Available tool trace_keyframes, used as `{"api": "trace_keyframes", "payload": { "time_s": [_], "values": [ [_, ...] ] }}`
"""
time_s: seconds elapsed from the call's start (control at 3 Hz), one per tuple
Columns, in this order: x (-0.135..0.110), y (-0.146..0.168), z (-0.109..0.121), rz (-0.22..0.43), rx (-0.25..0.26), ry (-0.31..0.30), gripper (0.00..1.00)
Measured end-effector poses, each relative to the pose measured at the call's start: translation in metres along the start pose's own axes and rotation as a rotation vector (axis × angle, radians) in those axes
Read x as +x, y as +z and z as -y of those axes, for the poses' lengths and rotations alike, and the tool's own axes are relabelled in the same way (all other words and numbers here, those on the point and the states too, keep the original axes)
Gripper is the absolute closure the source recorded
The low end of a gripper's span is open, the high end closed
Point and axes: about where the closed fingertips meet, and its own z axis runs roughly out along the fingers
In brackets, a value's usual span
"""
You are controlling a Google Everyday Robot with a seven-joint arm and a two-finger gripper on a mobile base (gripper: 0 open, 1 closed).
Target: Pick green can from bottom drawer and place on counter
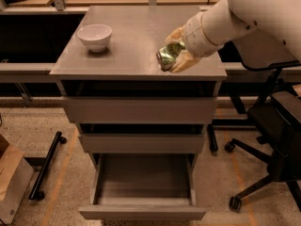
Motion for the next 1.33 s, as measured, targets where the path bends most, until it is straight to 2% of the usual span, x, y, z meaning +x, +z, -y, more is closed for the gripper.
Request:
{"api": "trace_keyframes", "payload": {
  "time_s": [0.33,0.67,1.0,1.33],
  "values": [
    [0.024,0.017,0.050,0.088,0.140,-0.099,1.00],
    [0.039,0.034,0.069,0.143,0.197,-0.143,1.00],
    [0.055,0.055,0.078,0.161,0.228,-0.159,0.82],
    [0.068,0.079,0.080,0.137,0.233,-0.154,0.59]
  ]
}}
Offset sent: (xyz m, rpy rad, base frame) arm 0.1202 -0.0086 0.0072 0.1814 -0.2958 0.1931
